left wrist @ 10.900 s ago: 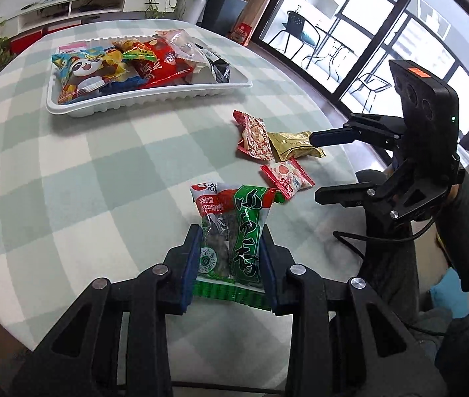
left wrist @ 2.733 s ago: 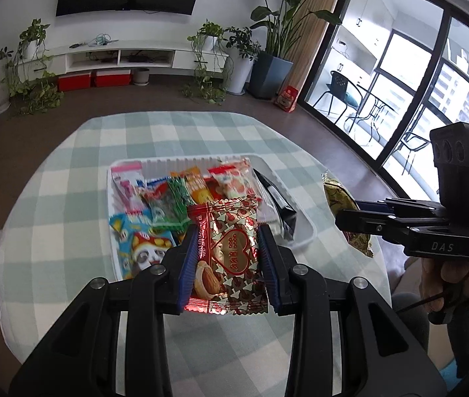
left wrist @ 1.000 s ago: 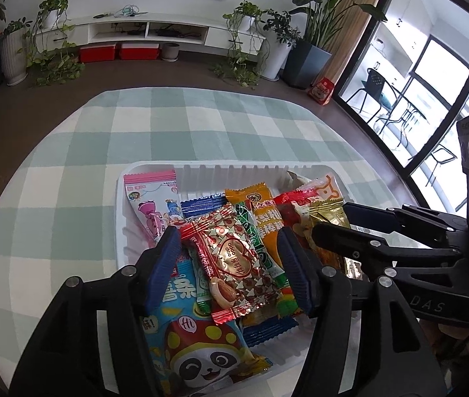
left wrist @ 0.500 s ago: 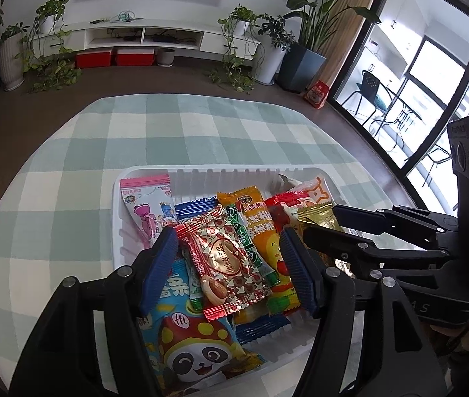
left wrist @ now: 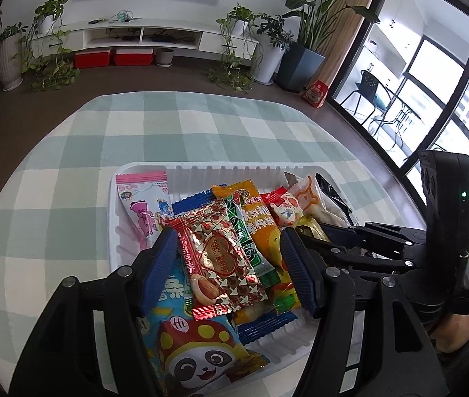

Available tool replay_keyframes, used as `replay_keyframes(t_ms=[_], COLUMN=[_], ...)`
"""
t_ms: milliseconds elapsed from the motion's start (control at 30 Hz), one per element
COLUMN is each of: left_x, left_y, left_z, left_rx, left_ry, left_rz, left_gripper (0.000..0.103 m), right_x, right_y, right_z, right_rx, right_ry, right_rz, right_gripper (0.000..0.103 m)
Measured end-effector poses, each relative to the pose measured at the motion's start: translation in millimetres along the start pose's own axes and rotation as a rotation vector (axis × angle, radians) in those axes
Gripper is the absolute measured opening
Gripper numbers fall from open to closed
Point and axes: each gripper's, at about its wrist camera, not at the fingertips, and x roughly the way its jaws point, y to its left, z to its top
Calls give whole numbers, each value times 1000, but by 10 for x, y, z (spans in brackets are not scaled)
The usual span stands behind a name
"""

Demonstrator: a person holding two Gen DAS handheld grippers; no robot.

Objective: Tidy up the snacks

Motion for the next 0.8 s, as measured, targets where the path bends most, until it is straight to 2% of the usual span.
replay_keyframes(t_ms=[100, 133, 200, 267, 367, 467, 733, 800], left_x=[-29, -30, -67, -80, -99, -144, -274, -312], left_y=[-6, -1, -9, -16, -40, -61, -97, -105], left_z=[0, 5, 12, 20, 32, 28, 20, 14], left_rx=[1, 1, 2, 0, 2, 2, 3, 7], left_ry=[-8, -11, -26, -32, -40, -54, -85, -94], left_rz=[-1, 0, 0, 0, 0, 2, 14, 20], left_gripper=[63, 66, 77, 77, 77, 82, 88, 89], right_x=[5, -9, -44, -92, -109, -138, -259, -305], right_y=[2, 11, 27, 42, 80, 83, 113, 110], right_z=[0, 10, 21, 21, 33, 50, 85, 83], right_rx=[1, 2, 5, 7, -10, -7, -20, -16], right_ry=[-5, -7, -15, -30, -30, -39, -80, -97], right_rz=[-1, -2, 4, 27, 25, 26, 18, 14], right_gripper=[33, 33, 36, 43, 47, 53, 57, 62])
